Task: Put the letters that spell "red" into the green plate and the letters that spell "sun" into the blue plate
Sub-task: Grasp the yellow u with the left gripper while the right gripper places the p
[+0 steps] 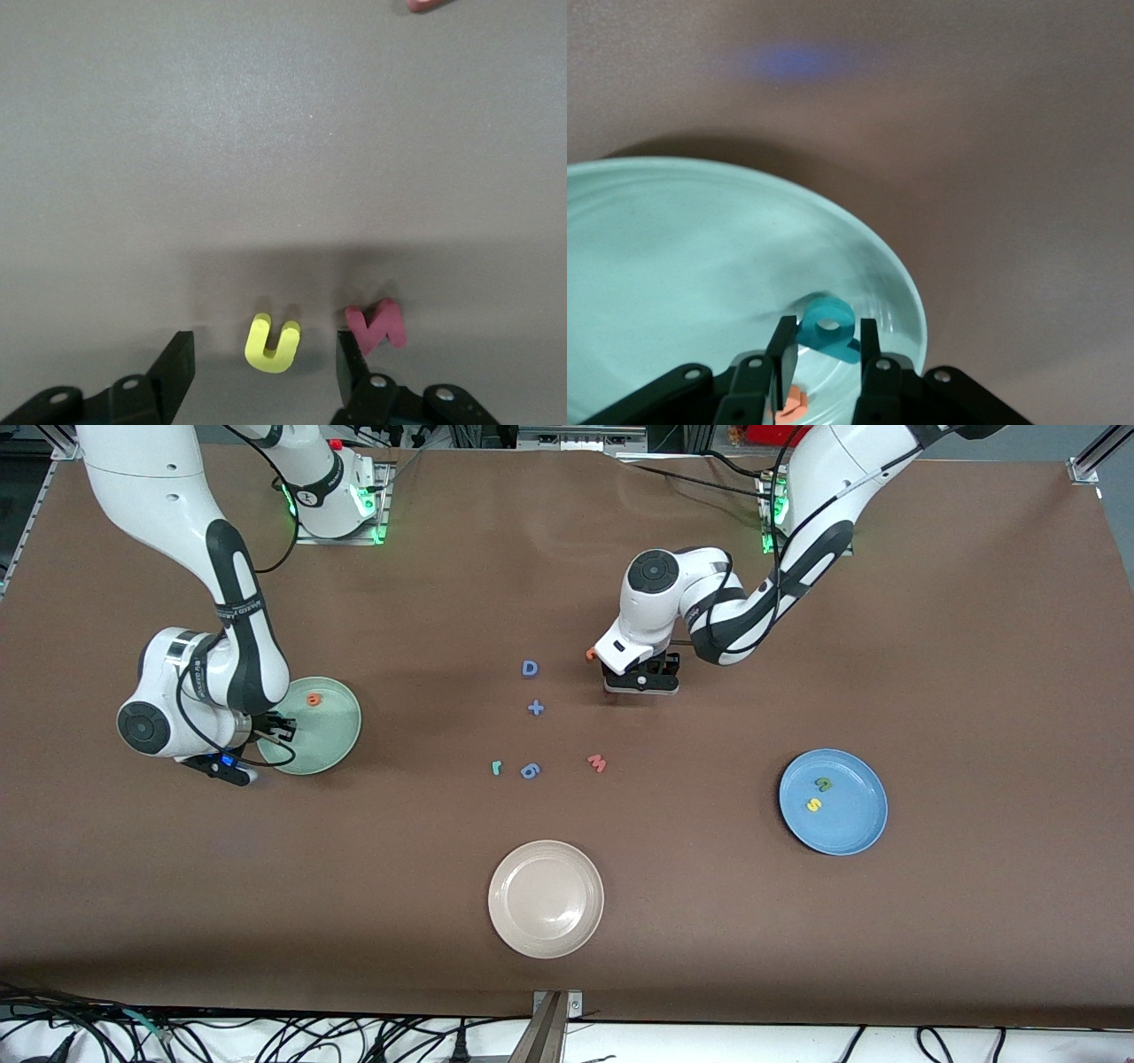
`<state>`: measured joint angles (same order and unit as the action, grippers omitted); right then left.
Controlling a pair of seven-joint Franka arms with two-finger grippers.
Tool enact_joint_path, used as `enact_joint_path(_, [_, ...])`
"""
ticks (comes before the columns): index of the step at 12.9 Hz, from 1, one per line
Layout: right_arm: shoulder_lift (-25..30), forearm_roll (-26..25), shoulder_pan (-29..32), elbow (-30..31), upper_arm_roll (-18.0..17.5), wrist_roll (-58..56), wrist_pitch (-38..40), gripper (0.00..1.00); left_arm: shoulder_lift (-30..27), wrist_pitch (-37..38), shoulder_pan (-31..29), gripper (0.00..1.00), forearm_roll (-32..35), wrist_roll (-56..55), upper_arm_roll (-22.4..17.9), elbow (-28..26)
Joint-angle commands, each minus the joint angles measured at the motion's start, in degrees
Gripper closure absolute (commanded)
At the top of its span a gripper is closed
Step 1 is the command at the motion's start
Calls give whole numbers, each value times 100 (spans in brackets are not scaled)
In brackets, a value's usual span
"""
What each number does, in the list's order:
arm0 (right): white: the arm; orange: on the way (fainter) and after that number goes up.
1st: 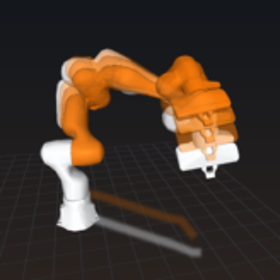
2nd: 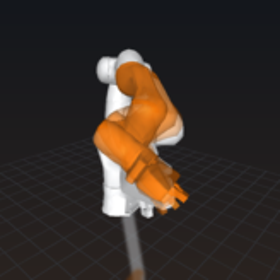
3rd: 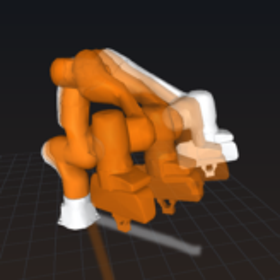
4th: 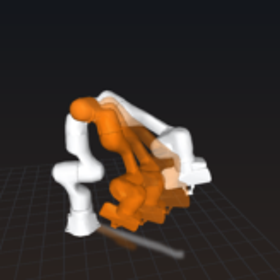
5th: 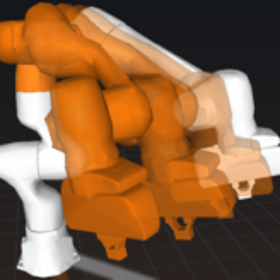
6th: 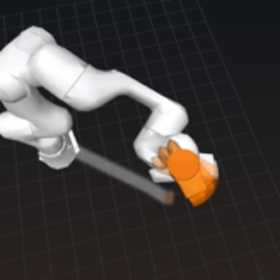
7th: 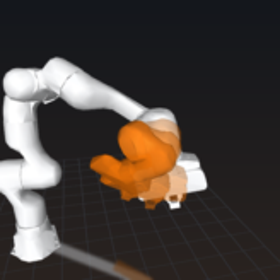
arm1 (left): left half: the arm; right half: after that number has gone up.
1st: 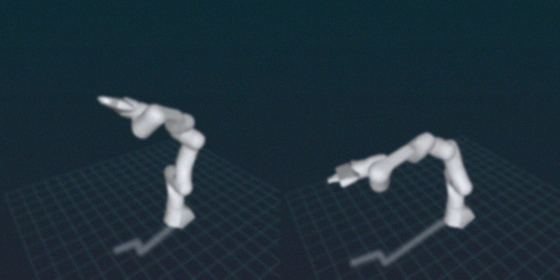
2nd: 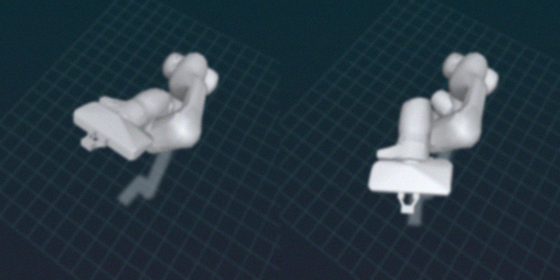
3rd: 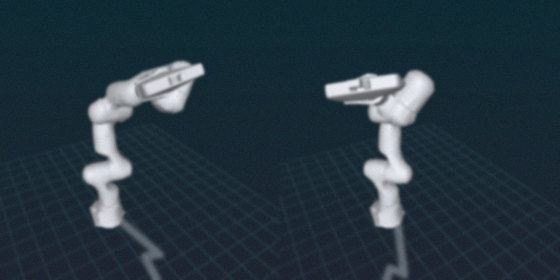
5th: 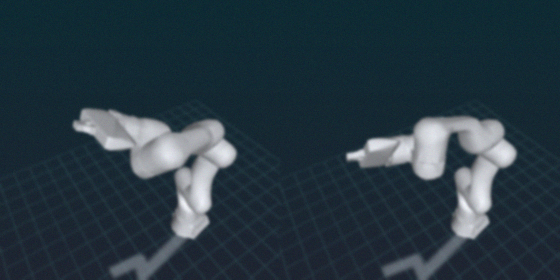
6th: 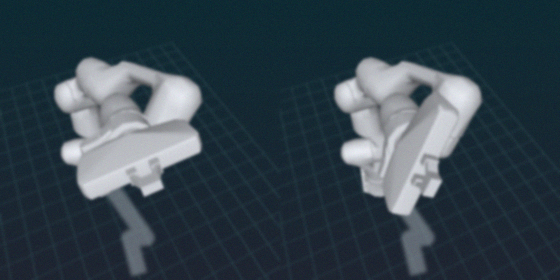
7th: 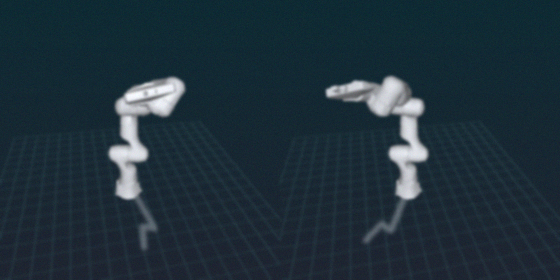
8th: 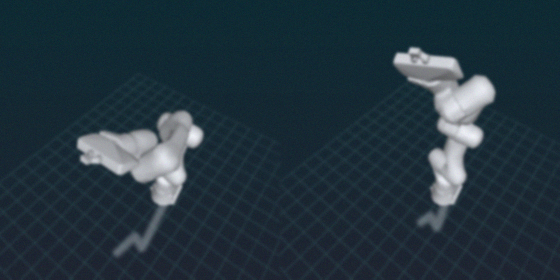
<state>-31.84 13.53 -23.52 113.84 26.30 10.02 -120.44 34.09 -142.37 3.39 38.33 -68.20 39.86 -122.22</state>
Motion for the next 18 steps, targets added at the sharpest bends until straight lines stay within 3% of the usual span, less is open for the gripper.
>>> enact_joint_path(1, [107, 185, -12, 112, -11, -132, 12, 88, -60, -116, -22, 30, 228, -202, -5, -109])
enact_joint_path(2, [107, 194, -12, 112, -11, -132, 21, 88, -60, -107, -22, 33, 228, -202, -5, -109])
enact_joint_path(3, [99, 194, -3, 120, -11, -132, 21, 78, -52, -116, -31, 34, 228, -202, -5, -109])
enact_joint_path(5, [90, 194, -3, 121, -2, -132, 21, 51, -8, -264, -40, 43, 228, -220, -5, -118])
enact_joint_path(6, [90, 194, -12, 121, -11, -132, 21, 31, 27, -335, -31, 48, 219, -307, -5, -118])
enact_joint_path(8, [116, 194, -12, 112, -2, -132, 29, 21, 63, -353, -14, 50, 236, -396, -14, -92])
enact_joint_path(10, [186, 194, -12, 42, -11, -71, 134, 14, 71, -353, -22, 56, 254, -405, -14, -83])
enact_joint_path(14, [353, 220, -100, -318, -124, 499, 539, 12, 151, -362, -22, 62, 263, -405, -40, -39])
enact_joint_path(16, [389, 220, -135, -468, -352, 1016, 548, 6, 177, -362, -31, 66, 263, -405, -58, -30])
enact_joint_path(18, [380, 220, -126, -774, -765, 1780, 539, 6, 195, -362, -49, 80, 307, -396, -75, -21])
